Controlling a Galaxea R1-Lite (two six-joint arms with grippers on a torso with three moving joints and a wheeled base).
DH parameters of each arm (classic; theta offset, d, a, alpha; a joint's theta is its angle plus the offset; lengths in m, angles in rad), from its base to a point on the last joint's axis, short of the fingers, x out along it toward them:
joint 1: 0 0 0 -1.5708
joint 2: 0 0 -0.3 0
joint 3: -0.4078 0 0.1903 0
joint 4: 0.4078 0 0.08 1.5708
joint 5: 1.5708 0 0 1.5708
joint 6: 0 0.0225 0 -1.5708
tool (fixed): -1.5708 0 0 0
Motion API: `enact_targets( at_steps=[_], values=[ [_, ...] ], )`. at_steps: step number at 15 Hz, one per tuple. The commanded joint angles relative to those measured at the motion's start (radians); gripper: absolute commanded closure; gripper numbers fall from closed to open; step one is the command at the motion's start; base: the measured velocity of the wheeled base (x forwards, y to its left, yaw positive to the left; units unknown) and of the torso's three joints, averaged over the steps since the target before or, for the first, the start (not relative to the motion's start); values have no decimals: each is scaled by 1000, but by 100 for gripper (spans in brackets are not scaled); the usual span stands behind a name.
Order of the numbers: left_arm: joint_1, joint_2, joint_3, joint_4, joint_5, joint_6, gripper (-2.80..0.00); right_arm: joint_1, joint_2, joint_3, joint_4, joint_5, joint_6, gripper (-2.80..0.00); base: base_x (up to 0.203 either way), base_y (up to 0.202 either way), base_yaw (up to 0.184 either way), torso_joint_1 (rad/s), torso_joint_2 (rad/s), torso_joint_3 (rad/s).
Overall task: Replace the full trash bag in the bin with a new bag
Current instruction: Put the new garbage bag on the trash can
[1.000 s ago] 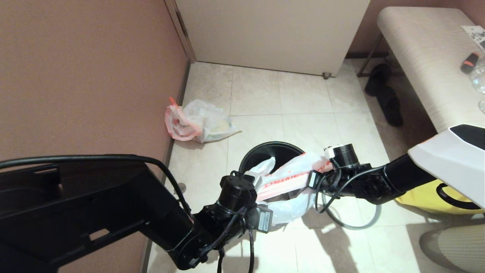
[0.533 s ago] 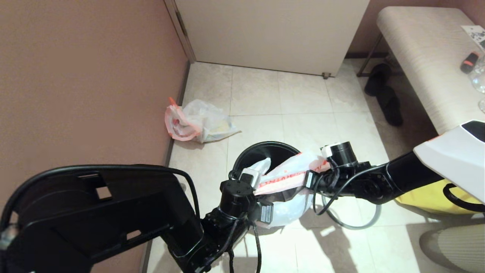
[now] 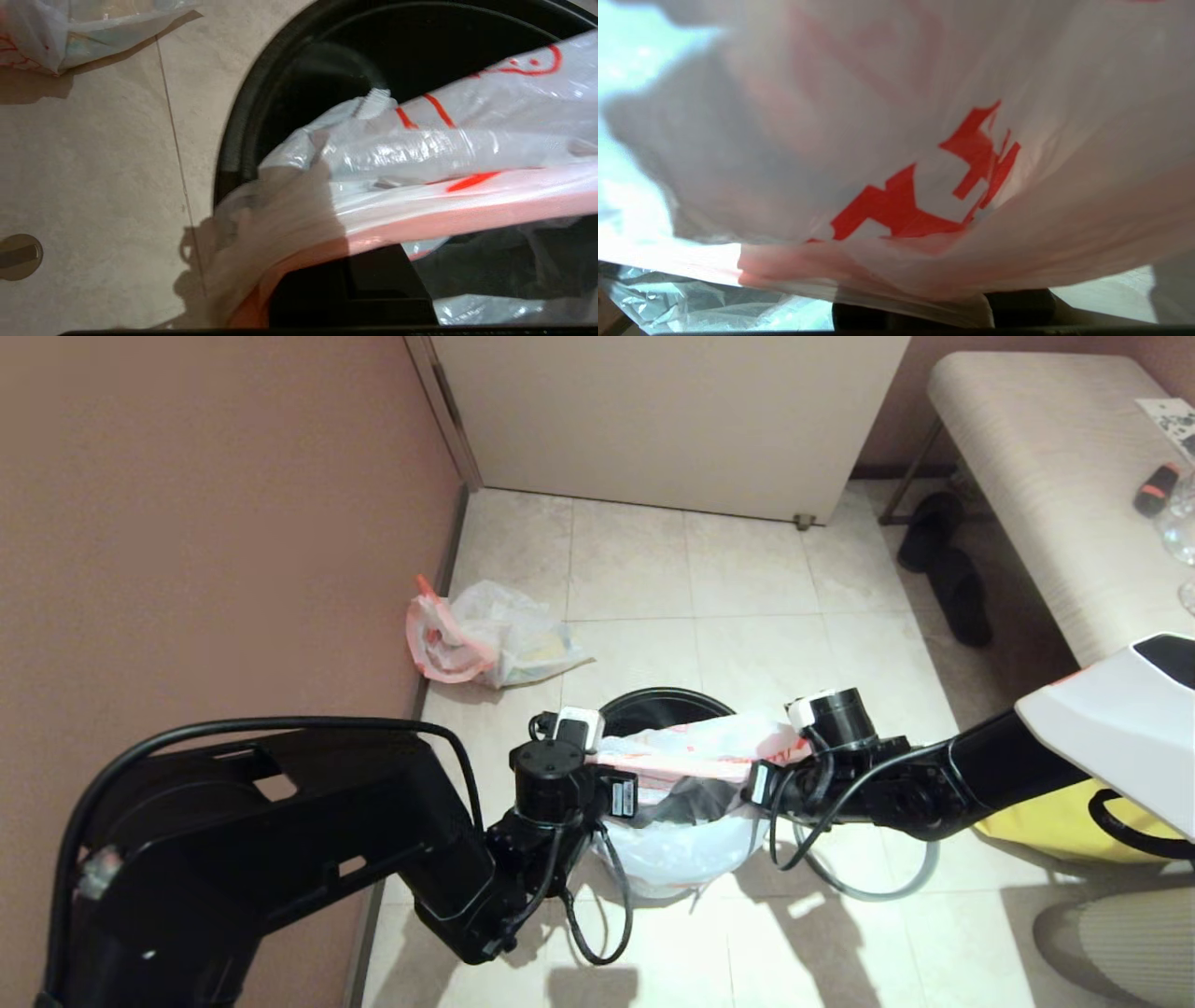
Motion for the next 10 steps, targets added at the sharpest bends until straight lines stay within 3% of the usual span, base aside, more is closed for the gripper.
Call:
enact_targets(
  at_steps=[1,5,10],
  values=[
    [20,4,-14,-7,4,2,0,3,3,0,-1,1,-9,0,0,0,0,0,0,0],
    [51,5,-47,-5,24,6,0,1,10,3,-3,-2,-33,0,0,0,0,0,0,0],
    [53,0,-63,-14,60,12,0,-8,16,2,-49,-66,-31,0,0,0,0,0,0,0]
  ],
)
